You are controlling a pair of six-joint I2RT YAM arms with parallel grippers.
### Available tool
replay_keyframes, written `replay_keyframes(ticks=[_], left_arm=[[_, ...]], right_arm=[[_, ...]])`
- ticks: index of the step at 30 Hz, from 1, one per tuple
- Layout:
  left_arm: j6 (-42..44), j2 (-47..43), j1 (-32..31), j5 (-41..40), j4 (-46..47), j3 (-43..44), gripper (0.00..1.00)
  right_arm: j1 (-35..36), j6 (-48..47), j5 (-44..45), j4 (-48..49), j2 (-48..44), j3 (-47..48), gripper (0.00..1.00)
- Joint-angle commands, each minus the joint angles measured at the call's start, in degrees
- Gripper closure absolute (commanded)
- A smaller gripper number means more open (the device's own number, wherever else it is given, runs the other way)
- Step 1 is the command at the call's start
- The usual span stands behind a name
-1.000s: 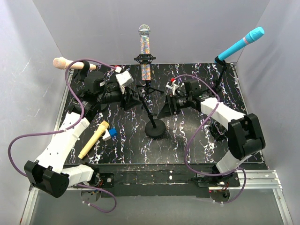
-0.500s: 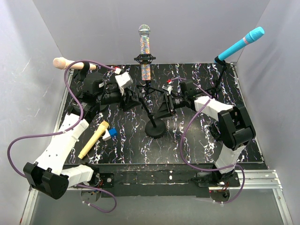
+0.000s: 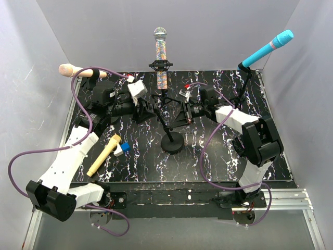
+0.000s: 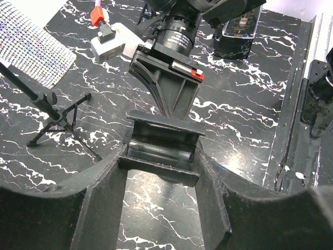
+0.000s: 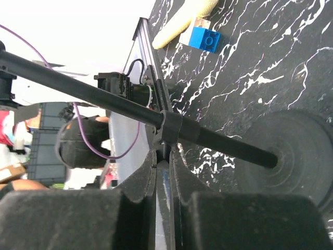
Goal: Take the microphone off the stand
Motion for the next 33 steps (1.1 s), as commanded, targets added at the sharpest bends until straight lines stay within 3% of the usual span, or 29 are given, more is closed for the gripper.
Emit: replay_keyframes(ticks=[1,6,11,15,18,20,22,25,26,27,29,33], left_arm=[[1.44,-0.12,0.66,-1.53,-0.77,-0.30,0.91],[1.44,0.06,0.66,-1.44,-0.77,-0.21,0.91],[1.26,0.50,0.66,-1.44,-0.77,0.14,0.91],[0.82,0.76,0.66,-1.44,-1.03,-0.03,0.92],[0.65,1.29,0.66,-1.27,-1.56,0.49,0.92],[0.39,1.64,0.66,-1.26,-1.74,0.93,0.91],[0.21,2.17,0.66,-1.35,-1.65,1.37,0.92],[0.03,2.78,0.66,-1.00,-0.95,1.81,0.91],[-0.14,2.87,0.66,-0.91,-0.69,2.16,0.92],[-0.14,3.13,0.66,-0.91,-0.60,2.51,0.92],[-0.06,3.31,0.66,-0.91,-0.68,3.48,0.92],[0.73,3.84,0.66,-0.30,-1.56,6.02,0.91]], right_arm=[[1.52,-8.98,2.76,-3.43,-2.58,1.70,0.91],[4.25,-27.70,10.32,-11.79,-5.75,3.72,0.99],[7.24,-46.42,20.24,-10.33,-13.12,-1.61,0.99],[10.57,-64.16,28.59,9.06,-22.87,-16.18,0.99],[13.65,-81.81,32.29,29.96,-27.98,-29.63,0.99],[14.27,-92.89,30.38,49.46,-26.77,-38.07,0.98],[14.36,-103.89,28.36,58.84,-24.04,-42.49,0.97],[14.45,-107.00,27.46,55.02,-26.92,-45.22,0.84],[14.36,-107.88,27.55,52.38,-28.68,-46.19,0.62],[14.27,-107.37,28.08,50.97,-30.35,-46.98,0.30],[14.27,-105.09,30.53,48.42,-34.82,-48.48,0.20],[14.01,-95.98,38.96,29.38,-44.23,-45.69,0.16]])
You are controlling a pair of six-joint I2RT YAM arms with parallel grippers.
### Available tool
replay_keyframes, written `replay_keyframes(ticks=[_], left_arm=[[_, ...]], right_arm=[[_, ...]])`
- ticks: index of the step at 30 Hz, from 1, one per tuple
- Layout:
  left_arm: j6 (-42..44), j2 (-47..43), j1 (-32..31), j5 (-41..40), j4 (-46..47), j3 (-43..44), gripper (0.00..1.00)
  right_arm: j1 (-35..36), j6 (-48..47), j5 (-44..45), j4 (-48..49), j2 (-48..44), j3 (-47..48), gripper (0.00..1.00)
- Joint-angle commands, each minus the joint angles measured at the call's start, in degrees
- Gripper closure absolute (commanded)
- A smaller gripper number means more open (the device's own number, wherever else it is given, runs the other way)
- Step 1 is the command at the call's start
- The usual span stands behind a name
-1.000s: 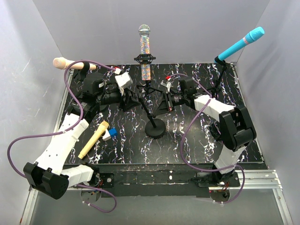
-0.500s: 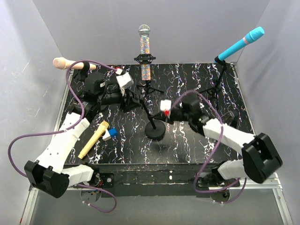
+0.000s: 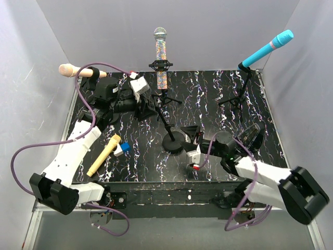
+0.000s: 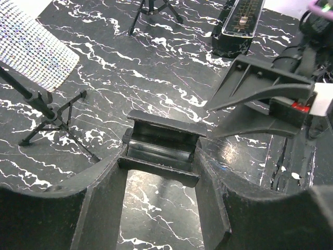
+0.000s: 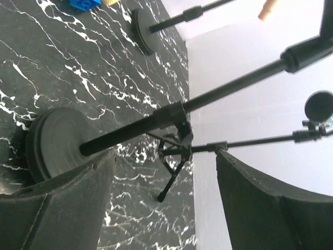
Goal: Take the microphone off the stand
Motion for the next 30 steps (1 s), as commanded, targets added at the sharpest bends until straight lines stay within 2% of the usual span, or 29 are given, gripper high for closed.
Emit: replay_keyframes(ticks=[1,4,6,8,11,14,17,22,24,27,30], left_arm=[[1.48,0.54,0.42,-1.41,-0.95,4.26,0.91],[1.74,1.15,0.42,-0.10,-0.95,5.31,0.91],[1.74,1.42,0.42,0.26,-1.30,5.49,0.91],[2.18,1.68,0.42,0.52,-2.09,5.58,0.91],[3.32,1.94,0.33,1.31,-3.41,5.76,0.91],[5.60,2.65,0.16,2.89,-4.46,6.28,0.91],[6.40,3.35,0.16,2.55,-4.55,6.81,0.91],[7.98,3.18,0.07,2.02,-5.87,7.34,0.91],[8.51,3.18,0.07,1.84,-6.75,7.51,0.91],[9.21,3.00,0.07,1.75,-7.37,7.69,0.91],[9.56,2.82,0.07,1.49,-7.63,7.60,0.91]], right_arm=[[-0.28,10.89,8.96,-20.01,-9.75,5.29,0.15],[-0.46,31.54,12.22,-38.65,-10.92,15.91,0.14],[-0.98,46.55,13.80,-44.49,-7.94,20.76,0.13],[-2.21,56.93,15.39,-48.54,-4.34,24.97,0.13],[-7.74,73.47,9.18,-49.96,1.46,30.08,0.14],[-13.88,86.76,-3.27,-50.84,8.66,34.30,0.19],[-16.01,92.85,-15.68,-47.95,14.56,36.24,0.24],[-16.02,94.70,-25.81,-47.42,22.65,41.08,0.28],[-16.10,97.33,-28.37,-45.23,25.37,42.04,0.28],[-16.11,103.57,-31.79,-36.98,28.46,43.01,0.32],[-16.19,106.74,-30.49,-35.11,31.09,44.59,0.33]])
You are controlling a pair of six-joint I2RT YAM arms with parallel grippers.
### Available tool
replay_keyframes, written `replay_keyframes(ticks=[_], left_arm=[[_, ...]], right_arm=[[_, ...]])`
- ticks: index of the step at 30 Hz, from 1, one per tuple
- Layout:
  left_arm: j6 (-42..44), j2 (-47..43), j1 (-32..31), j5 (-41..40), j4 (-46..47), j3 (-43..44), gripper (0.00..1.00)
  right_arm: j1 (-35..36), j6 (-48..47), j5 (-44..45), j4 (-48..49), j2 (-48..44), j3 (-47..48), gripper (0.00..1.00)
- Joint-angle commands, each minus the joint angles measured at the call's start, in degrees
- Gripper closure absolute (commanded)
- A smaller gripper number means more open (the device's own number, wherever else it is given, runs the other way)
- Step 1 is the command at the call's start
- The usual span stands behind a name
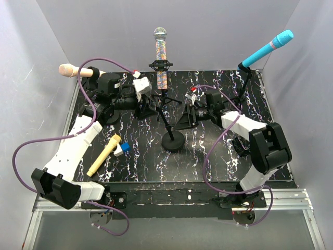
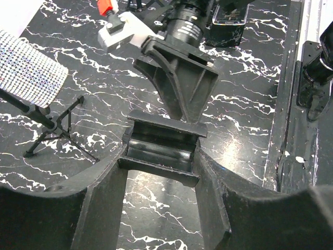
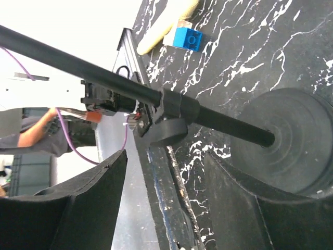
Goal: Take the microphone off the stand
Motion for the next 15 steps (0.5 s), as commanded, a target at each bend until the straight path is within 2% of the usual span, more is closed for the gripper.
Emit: replay_keyframes(ticks=[1,9,11,15], left_arm=[[2.59,-0.72,0.09,-1.50,-1.38,1.94,0.91],[3.38,-0.54,0.09,-2.03,-2.52,2.91,0.91],[3.56,-0.02,0.09,-2.29,-2.87,3.61,0.91],[4.09,0.86,0.09,-2.56,-3.14,4.75,0.91]], right_arm=[[-0.08,8.17,-4.39,7.01,3.07,4.44,0.34],[0.35,6.25,-3.07,7.10,4.93,5.15,0.55],[0.97,3.71,-3.77,7.10,4.32,5.33,0.64],[2.46,-4.99,-1.58,6.13,1.07,5.24,0.88]])
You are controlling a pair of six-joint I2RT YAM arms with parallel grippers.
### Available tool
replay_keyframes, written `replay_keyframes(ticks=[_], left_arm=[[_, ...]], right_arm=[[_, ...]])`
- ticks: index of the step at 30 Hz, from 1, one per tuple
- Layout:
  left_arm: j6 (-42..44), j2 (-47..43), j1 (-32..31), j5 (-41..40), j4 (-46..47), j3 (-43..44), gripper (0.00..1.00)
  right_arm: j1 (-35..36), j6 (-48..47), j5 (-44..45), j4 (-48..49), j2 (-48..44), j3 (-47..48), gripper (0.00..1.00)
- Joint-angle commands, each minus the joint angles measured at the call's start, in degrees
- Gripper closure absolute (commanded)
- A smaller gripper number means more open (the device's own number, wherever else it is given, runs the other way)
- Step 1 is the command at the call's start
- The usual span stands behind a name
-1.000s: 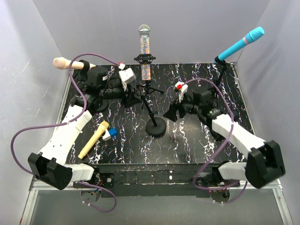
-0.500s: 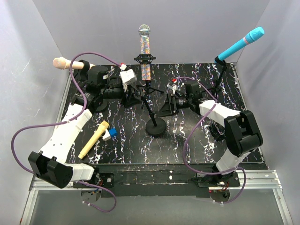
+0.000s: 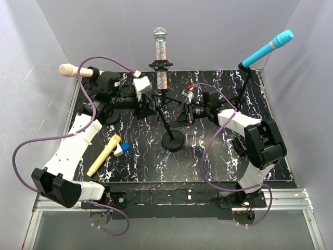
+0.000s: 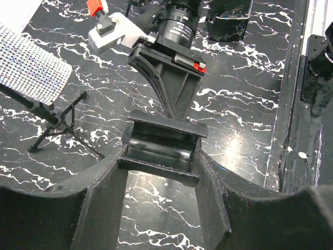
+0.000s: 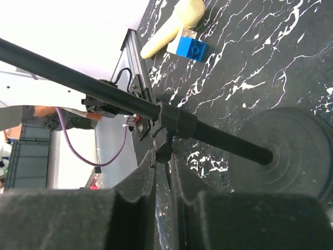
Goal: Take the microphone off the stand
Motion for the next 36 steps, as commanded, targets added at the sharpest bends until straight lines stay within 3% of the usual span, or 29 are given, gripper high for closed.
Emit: replay_keyframes(ticks=[1,5,8,14,20,21,22,23,24,28,33,36], left_arm=[[2.25,0.62,0.09,-1.99,-0.17,3.05,0.91],[2.08,1.76,0.01,-1.29,-1.13,5.15,0.91],[2.07,1.94,-0.08,-1.03,-1.22,5.78,0.91],[1.90,0.72,-0.08,0.03,-0.96,4.02,0.91],[1.72,0.80,-0.26,0.91,-0.96,4.37,0.91],[1.81,0.89,-0.35,0.82,-0.96,4.46,0.91],[1.90,0.80,-0.35,0.99,-0.87,4.72,0.91],[1.99,0.80,-0.35,0.91,-0.87,4.63,0.91],[1.99,0.72,-0.35,0.91,-0.87,4.72,0.91],[2.60,0.45,-0.35,0.91,-1.04,4.63,0.91],[3.57,0.19,-0.44,1.52,-1.75,4.28,0.91],[4.09,-0.07,-0.52,1.61,-1.75,3.75,0.90]], right_arm=[[1.90,-11.16,1.35,0.60,-4.95,2.03,0.95],[4.88,-34.50,7.04,-11.15,-9.51,3.52,0.99],[8.12,-50.94,14.86,-10.57,-14.95,-0.68,0.99],[14.99,-80.04,32.72,12.95,-22.35,-18.08,0.99],[15.78,-100.45,34.58,32.83,-25.34,-31.00,0.99],[15.87,-101.35,34.41,35.29,-26.13,-32.58,0.98],[15.87,-101.45,34.06,36.19,-27.35,-33.82,0.91],[15.96,-100.75,33.96,34.80,-28.67,-34.18,0.75],[15.87,-98.92,34.14,31.40,-30.60,-33.66,0.59],[15.53,-83.65,34.76,7.95,-35.71,-25.68,0.26],[11.75,-60.63,33.27,-2.37,-34.84,-18.03,0.25],[7.72,-45.25,28.45,-10.53,-29.14,-10.13,0.27]])
